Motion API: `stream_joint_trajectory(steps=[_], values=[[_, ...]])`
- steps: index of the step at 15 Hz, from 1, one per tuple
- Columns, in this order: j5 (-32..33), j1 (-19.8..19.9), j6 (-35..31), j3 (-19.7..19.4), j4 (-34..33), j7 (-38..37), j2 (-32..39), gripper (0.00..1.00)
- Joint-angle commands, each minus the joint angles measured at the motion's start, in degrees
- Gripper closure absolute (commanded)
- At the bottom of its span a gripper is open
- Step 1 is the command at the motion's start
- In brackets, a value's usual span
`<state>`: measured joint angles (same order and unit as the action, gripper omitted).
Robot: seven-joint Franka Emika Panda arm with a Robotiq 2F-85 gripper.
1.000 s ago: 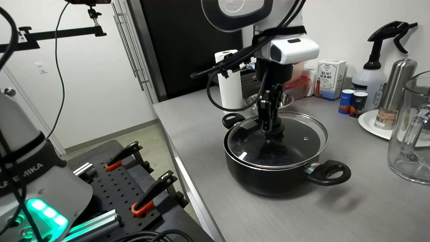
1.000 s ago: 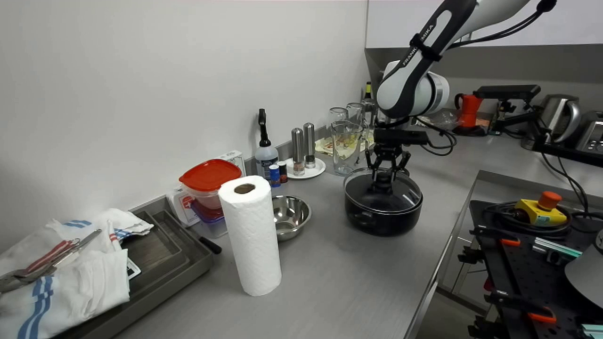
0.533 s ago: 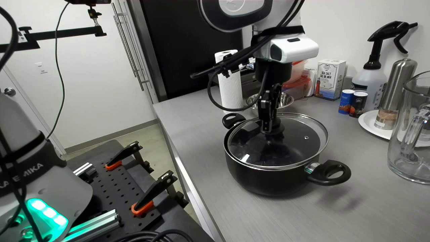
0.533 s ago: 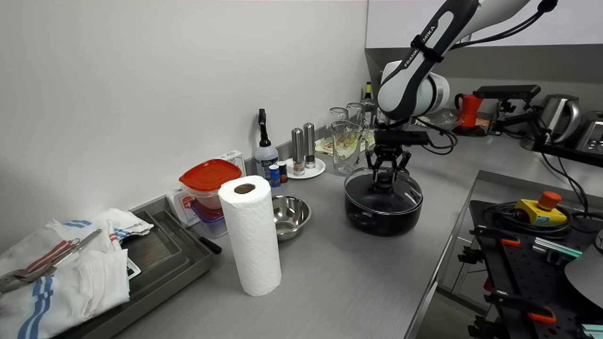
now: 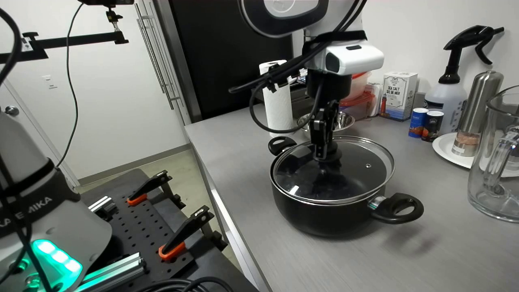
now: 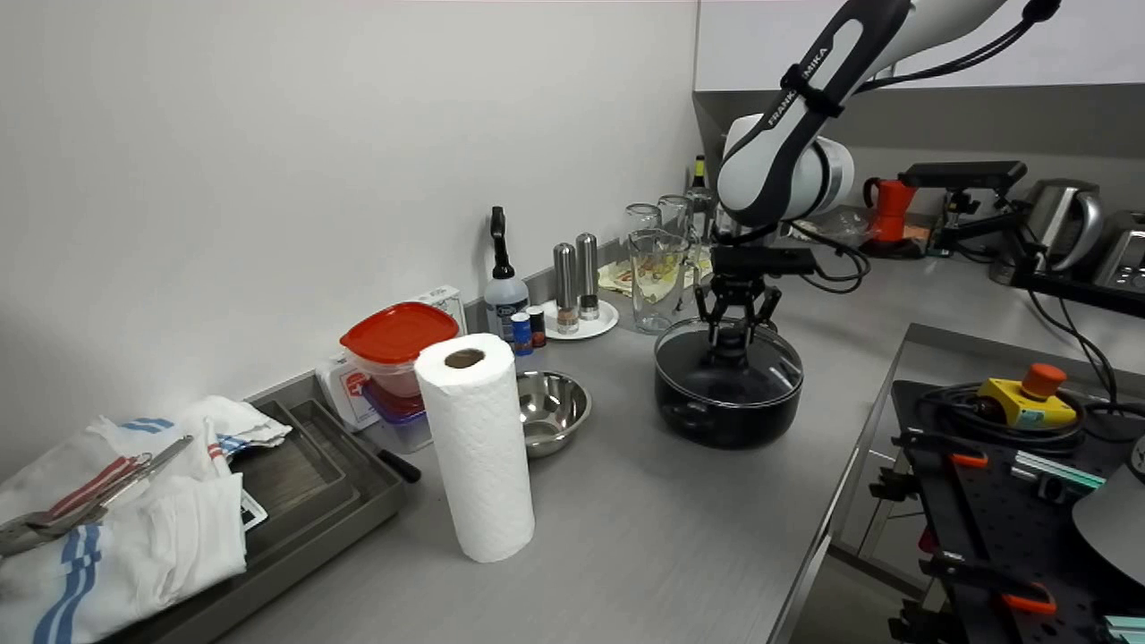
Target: Put the lid on the pot
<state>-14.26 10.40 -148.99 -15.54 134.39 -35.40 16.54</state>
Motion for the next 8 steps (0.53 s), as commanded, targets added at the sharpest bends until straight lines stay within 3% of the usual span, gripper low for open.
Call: stream_joint_trajectory(steps=[1,8], values=[[0.5,-0.3,2.5,-0.4,0.2,-0.2,-2.5,0.75],[0.4,-0.3,4.5,-0.2,-0.4,-0.1,-2.0,0.75]])
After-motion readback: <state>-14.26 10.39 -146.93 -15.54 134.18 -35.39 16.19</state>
